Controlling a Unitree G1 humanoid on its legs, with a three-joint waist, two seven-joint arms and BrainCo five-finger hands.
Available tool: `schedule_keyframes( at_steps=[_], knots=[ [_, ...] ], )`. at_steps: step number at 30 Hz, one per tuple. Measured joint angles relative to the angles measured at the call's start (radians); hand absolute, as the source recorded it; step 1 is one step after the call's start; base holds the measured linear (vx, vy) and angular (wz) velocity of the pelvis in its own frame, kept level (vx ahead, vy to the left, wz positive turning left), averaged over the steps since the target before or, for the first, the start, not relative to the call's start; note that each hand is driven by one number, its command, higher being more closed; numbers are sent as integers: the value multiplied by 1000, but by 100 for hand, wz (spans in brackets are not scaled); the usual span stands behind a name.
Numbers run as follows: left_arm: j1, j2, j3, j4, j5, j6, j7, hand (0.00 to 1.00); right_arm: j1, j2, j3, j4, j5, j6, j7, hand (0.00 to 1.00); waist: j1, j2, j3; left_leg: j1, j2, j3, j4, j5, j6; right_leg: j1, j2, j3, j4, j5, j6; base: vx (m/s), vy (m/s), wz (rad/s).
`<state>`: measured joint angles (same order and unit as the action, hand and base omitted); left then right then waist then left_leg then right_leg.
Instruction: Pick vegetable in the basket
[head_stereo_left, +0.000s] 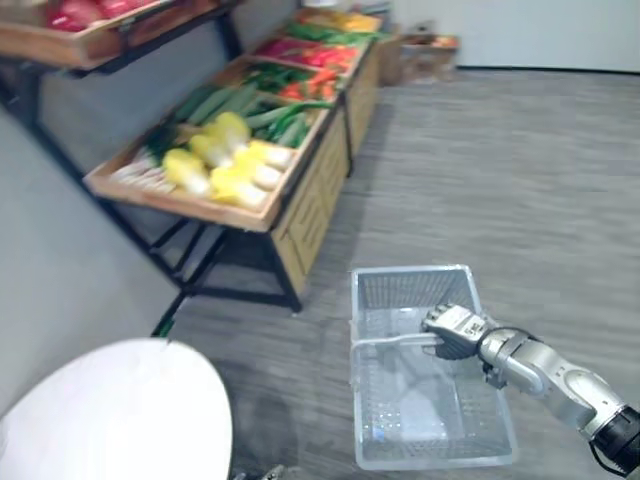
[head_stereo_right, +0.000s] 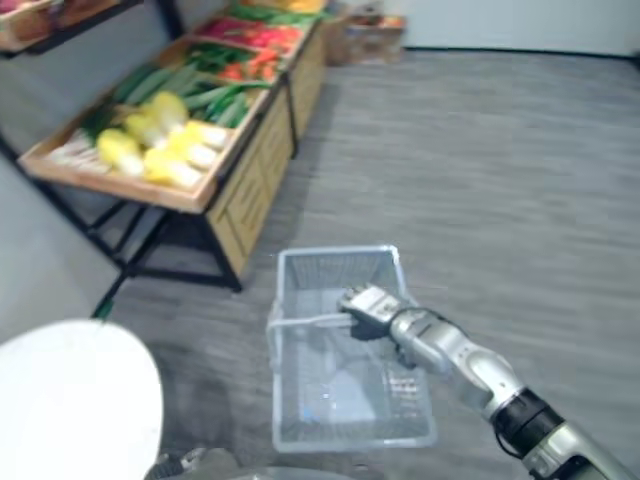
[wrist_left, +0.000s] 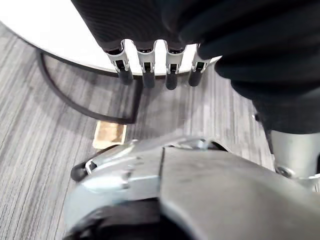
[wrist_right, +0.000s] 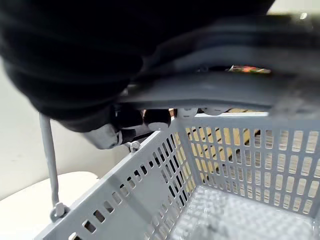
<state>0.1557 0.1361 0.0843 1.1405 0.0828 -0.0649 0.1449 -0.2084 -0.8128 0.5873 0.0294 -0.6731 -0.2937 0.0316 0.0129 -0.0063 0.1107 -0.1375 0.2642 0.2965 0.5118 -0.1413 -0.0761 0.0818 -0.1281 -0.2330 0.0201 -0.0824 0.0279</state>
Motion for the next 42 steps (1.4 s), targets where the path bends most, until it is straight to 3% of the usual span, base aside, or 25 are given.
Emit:
schedule_keyframes(
  at_steps=[2,3,4,5,7,12,15,17,19,21,22,25,29,30,31,32,33,34,35,36,37,38,39,40,42],
  knots=[
    [7,-5,0,-5,-2,-2,-3,0,-3,-9,12,0,0,-2,0,100,4,6,2,0,-63,-98,-150,12,3,-10,21,62,2,0,0,57,166,-94],
    [11,-15,-1,-8,-2,-2,-9,0,-7,-28,11,-3,0,-4,0,100,8,28,-2,4,-87,-153,-249,60,2,-23,40,90,1,0,5,53,163,-65],
    [12,-18,-2,-7,-3,-2,-13,0,-8,-31,11,-3,1,-4,0,100,13,41,-8,9,-88,-157,-267,36,-11,-28,44,105,2,-2,12,125,244,-56],
    [6,-9,-9,-7,-3,-4,-18,0,-9,-33,11,-8,1,-8,0,100,9,16,-7,14,-123,-163,-307,30,-7,-43,16,115,-4,10,31,132,198,-23],
    [-4,-1,-21,-9,-2,-8,-19,0,-26,-42,12,-3,2,-16,0,100,14,2,13,11,-156,-144,-296,31,3,-40,-18,121,-26,38,75,131,208,-4],
    [-4,-5,-52,-26,-1,-12,-15,0,-57,-23,12,-1,7,-46,-3,100,21,25,31,11,-206,-133,-282,-4,38,-46,-68,136,-33,48,117,46,141,-11],
    [-5,7,-62,-27,-1,-11,-11,0,-29,-2,6,-9,6,-42,-17,100,28,0,43,29,-236,-120,-260,-70,53,-84,-105,170,93,-36,131,45,119,-21],
    [-5,10,-91,-23,0,-11,-5,0,4,0,6,-12,2,-30,-21,100,24,5,47,59,-240,-123,-267,-91,69,-183,-113,181,349,-62,118,43,102,-5],
    [-6,34,-114,-24,-1,-10,1,0,45,15,-9,-13,2,-18,-23,100,12,-9,68,127,-247,-142,-281,-104,89,-342,-123,213,727,63,-28,134,136,15],
    [-14,45,-118,-25,-1,-7,1,0,73,41,-51,-13,-3,-17,-25,100,3,-22,94,181,-246,-168,-286,-117,114,-372,-125,221,853,112,-14,218,81,42],
    [-16,59,-119,-24,-2,6,0,0,83,60,-81,-13,-19,-19,-30,100,2,-42,96,214,-245,-195,-295,-128,121,-393,-120,190,883,31,-12,240,54,52],
    [-38,62,-119,-14,-2,13,0,0,91,95,-155,-13,-20,-18,-46,100,-8,-39,99,245,-244,-230,-345,-129,123,-430,-104,110,707,-3,-11,311,-1,45],
    [-68,54,-116,-5,1,12,0,0,104,96,-190,-10,-20,-14,-59,100,-33,-20,109,335,-243,-279,-420,-146,72,-444,-75,113,125,83,100,433,-115,50],
    [-62,55,-114,-6,1,11,0,0,110,97,-190,-10,-20,-14,-59,100,-36,-20,109,349,-241,-286,-426,-156,57,-446,-75,118,95,85,103,650,-298,64],
    [-61,57,-103,-5,2,9,0,0,124,102,-189,-8,-23,-11,-59,100,-38,-19,108,386,-232,-297,-426,-180,19,-449,-69,118,100,88,98,578,-287,64],
    [-58,55,-94,-1,2,10,1,0,144,102,-192,-7,-25,-10,-58,100,-42,-2,94,400,-207,-323,-395,-201,-7,-464,-60,120,181,184,70,719,-369,58],
    [-57,49,-90,-1,2,10,1,0,155,105,-198,-7,-25,-6,-59,100,-40,9,82,388,-196,-336,-359,-202,-7,-477,-55,108,227,203,59,638,-326,40],
    [-48,17,-79,0,2,9,1,0,150,100,-204,-3,-25,-2,-54,100,-35,51,59,337,-157,-352,-244,-195,-11,-481,-30,77,276,161,27,641,-333,15],
    [-45,4,-76,2,2,8,1,0,145,100,-206,0,-24,0,-53,100,-33,67,50,304,-137,-360,-175,-176,-14,-475,-15,64,289,143,18,680,-358,11],
    [-42,-16,-68,3,2,9,0,0,138,105,-206,3,-21,2,-49,100,-32,75,46,234,-117,-366,-16,-92,-26,-443,6,43,307,100,-5,554,-298,17],
    [-38,-18,-48,-4,0,9,-2,0,139,107,-200,15,-13,3,-44,100,-32,73,48,163,-99,-370,158,68,-38,-378,19,16,296,64,-28,695,-355,24],
    [-37,-19,-38,-10,-1,9,0,0,141,106,-195,20,-13,5,-43,100,-28,65,53,130,-91,-374,242,172,-48,-334,20,8,277,49,-33,654,-305,29],
    [-36,-15,-38,-30,-1,8,3,0,143,104,-190,28,-13,10,-42,100,-17,49,63,67,-66,-341,401,178,-45,-238,27,-4,225,37,-45,641,-285,21],
    [-37,-9,-38,-54,-1,2,4,0,147,102,-186,29,-14,20,-37,100,-1,39,69,11,-47,-280,508,131,-15,-143,28,-7,169,34,-50,575,-250,16],
    [-37,-5,-38,-79,-3,-2,8,0,162,97,-190,28,-13,27,-38,100,18,23,77,-65,-39,-206,546,64,25,-29,18,-28,95,30,-53,534,-202,14]
  ],
)
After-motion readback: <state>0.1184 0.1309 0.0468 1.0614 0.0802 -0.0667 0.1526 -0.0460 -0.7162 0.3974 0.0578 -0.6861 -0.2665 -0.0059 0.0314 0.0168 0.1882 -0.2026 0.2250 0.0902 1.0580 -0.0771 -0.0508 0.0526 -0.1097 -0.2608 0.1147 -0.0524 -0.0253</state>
